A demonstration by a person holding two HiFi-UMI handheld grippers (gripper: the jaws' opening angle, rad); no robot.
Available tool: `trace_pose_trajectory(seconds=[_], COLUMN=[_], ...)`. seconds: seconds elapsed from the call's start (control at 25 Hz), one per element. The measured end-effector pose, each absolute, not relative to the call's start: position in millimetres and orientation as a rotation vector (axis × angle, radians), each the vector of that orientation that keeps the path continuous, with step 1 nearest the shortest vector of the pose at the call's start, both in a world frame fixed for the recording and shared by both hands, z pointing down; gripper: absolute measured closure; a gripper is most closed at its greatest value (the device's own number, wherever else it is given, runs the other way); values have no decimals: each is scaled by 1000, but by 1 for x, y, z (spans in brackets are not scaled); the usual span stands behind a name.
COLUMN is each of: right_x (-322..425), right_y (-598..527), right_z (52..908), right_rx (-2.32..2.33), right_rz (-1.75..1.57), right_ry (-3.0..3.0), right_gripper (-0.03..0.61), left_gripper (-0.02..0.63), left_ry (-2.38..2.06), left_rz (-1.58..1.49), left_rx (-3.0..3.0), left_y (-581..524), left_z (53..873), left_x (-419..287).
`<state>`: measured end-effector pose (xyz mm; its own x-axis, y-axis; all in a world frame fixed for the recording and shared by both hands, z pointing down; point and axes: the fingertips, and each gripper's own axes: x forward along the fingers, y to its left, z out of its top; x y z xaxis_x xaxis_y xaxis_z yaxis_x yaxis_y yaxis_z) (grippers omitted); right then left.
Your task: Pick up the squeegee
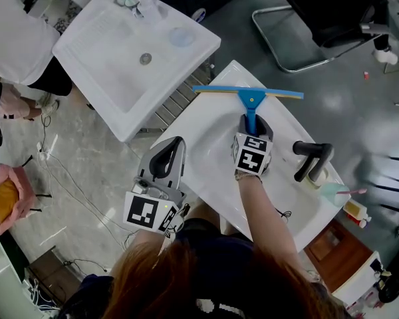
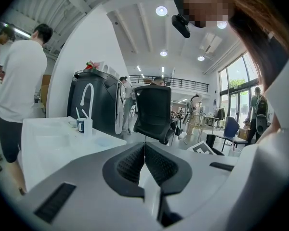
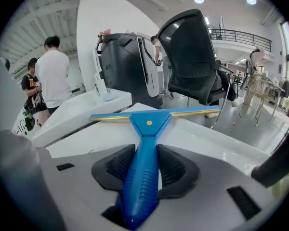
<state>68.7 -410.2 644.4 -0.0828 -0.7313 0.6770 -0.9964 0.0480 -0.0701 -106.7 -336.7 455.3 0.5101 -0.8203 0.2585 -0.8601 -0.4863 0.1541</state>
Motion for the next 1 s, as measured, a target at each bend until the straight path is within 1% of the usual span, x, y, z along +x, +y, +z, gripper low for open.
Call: trace_pose_trajectory(seconds=[0.24,0.4,0.72,1.0], right_x=[69,70,86,102], right_y=[-406,-408,-411,-385], right_z=[641,622,545,468], right_rx=[1751,1775,1865,1930], right_rz=[786,745,634,500], right_ry=[-1924,-1990,-2130,-2236], right_gripper=[420,420,420,420], left_gripper=[594,594,594,594], left_ry=[-1440,-1459,-1501,-1522], left_rz=[215,211,168,124], left_rx=[2491,2497,2551,2599], left_y=[-335,-337,-344,-340], left_z=[452,447,418,388], left_x=[-113,-117,-118,-110])
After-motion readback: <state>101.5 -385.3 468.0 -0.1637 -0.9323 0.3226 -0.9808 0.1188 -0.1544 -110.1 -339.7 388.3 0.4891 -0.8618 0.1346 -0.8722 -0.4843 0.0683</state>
